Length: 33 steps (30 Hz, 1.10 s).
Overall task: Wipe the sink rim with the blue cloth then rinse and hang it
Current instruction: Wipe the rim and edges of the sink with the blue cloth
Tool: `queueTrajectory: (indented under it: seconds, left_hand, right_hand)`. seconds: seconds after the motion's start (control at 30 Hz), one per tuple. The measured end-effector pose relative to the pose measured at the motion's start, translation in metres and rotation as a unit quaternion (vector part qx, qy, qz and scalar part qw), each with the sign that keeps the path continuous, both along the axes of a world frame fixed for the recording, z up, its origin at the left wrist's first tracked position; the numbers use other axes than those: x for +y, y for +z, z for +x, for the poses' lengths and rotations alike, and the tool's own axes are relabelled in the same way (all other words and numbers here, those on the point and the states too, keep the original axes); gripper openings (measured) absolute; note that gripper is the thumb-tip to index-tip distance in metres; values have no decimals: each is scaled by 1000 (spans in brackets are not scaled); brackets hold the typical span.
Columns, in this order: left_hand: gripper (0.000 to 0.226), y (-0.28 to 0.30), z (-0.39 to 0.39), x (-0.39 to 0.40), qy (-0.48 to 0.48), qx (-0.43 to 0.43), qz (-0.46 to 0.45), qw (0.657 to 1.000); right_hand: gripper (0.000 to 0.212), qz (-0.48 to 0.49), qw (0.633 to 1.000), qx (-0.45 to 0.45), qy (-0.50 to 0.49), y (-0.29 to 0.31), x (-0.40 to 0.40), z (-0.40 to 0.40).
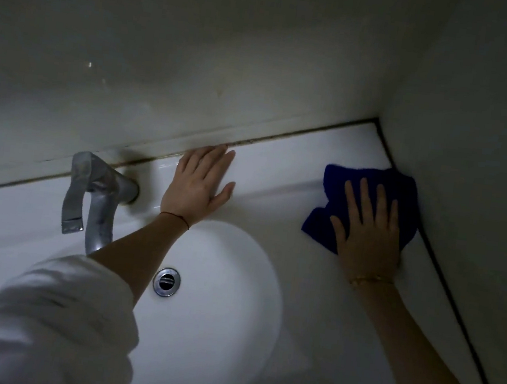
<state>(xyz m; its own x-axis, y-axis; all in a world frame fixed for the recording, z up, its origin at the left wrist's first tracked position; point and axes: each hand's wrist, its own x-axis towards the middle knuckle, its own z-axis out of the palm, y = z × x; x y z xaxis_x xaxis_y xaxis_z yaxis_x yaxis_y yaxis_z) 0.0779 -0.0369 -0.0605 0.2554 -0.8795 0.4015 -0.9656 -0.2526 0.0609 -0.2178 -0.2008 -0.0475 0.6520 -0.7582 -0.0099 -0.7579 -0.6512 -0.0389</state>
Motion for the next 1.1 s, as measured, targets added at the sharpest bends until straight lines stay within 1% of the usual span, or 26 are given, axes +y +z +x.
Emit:
queueTrajectory:
  seconds: [0.1, 0.17, 0.27, 0.37, 0.43, 0.53, 0.6, 0.63, 0.7, 0.77, 0.8, 0.83, 0.9, 1.0, 1.1]
  left_hand:
    - [52, 5, -1, 2, -15, 6, 2, 1000]
    - [56, 9, -3, 1, -64, 10, 14, 998]
    - [63, 18, -7, -12, -143, 37, 56, 987]
    - [66, 25, -10, -36, -169, 52, 92, 980]
    - [66, 26, -8, -46, -181, 49, 111, 976]
    - [65, 21, -3, -47, -189, 38, 103, 976]
    - [65, 17, -4, -47, -189, 39, 90, 977]
    - [66, 15, -4, -46, -188, 40, 85, 978]
    - [66, 12, -4, -46, -186, 35, 77, 979]
    - [65, 10, -4, -47, -183, 28, 68, 980]
    - [66, 10, -4, -47, -180, 23, 69, 981]
    - [66, 10, -4, -47, -175, 18, 75, 982]
    - [68, 9, -5, -46, -164, 12, 93, 982]
    - [68, 9, -6, -47, -162, 13, 92, 982]
    - [66, 10, -7, -45, -165, 8, 70, 984]
  right_hand:
    - [63, 34, 999, 2, 3, -5, 41, -32]
    - [66, 73, 997, -14, -3, -7, 56, -42]
    - [70, 100, 995, -26, -4, -9, 50, -21]
    - [73, 89, 996, -7, -9, -9, 42, 13]
    - [71, 82, 997, 5, 2, -12, 54, 16]
    - [66, 70, 996, -5, 59, -21, 92, -10]
    - [65, 69, 994, -22, 77, -25, 98, -33]
    - [66, 64, 995, -25, 70, -25, 94, -40]
    - [67, 62, 997, -29, 21, -24, 79, -35]
    - [70, 54, 997, -35, -35, -21, 67, -8]
    - [71, 55, 997, -33, -46, -21, 67, 10]
    - [72, 60, 997, -29, -40, -21, 71, 26]
    - [71, 66, 997, -26, 15, -23, 84, 39]
    - [70, 73, 992, -48, 95, -30, 103, 8]
    - [66, 74, 990, -65, 105, -31, 101, -30]
